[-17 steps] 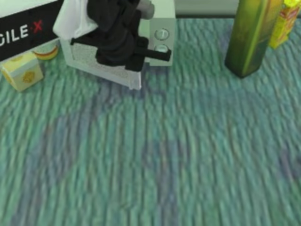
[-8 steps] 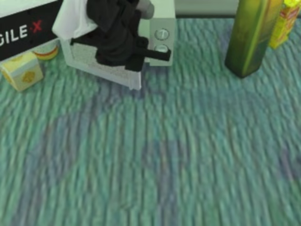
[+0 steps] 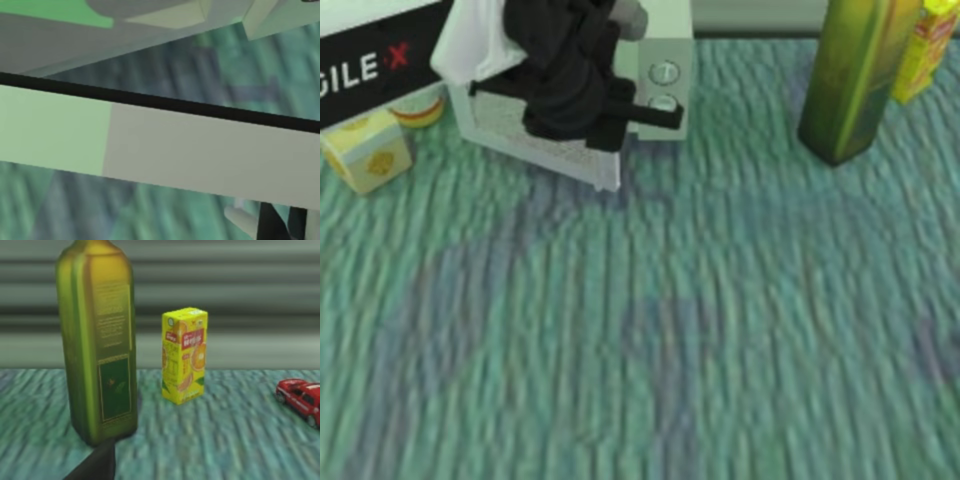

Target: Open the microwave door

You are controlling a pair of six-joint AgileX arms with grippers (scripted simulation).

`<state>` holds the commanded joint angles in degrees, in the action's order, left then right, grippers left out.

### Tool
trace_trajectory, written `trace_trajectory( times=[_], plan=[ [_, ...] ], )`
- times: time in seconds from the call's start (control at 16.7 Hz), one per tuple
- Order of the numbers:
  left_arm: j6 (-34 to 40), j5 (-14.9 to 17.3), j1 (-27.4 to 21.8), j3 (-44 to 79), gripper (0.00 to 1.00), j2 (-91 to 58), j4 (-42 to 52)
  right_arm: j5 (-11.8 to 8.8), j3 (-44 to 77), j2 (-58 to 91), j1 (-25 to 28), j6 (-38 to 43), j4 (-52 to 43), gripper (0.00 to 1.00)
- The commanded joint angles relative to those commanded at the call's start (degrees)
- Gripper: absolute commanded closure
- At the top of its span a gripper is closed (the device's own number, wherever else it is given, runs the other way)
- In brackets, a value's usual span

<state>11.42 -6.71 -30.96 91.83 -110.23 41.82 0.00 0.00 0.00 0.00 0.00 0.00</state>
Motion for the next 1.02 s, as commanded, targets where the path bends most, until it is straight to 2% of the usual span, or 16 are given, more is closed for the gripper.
trace_trajectory(
  times=[0.36, 0.78, 1.02],
  plan=[
    [0.0, 0.4, -0.3, -0.3, 1.0, -0.1, -0.1, 0.0, 0.0, 0.0, 0.0, 0.0, 0.0, 0.0],
    [-7.3, 4.2, 1.9, -6.4, 1.0, 4.7, -2.2, 0.0, 0.0, 0.0, 0.0, 0.0, 0.0, 0.0],
    [-7.4, 4.2, 1.9, -6.5, 1.0, 4.8, -2.2, 0.0, 0.0, 0.0, 0.0, 0.0, 0.0, 0.0]
  ],
)
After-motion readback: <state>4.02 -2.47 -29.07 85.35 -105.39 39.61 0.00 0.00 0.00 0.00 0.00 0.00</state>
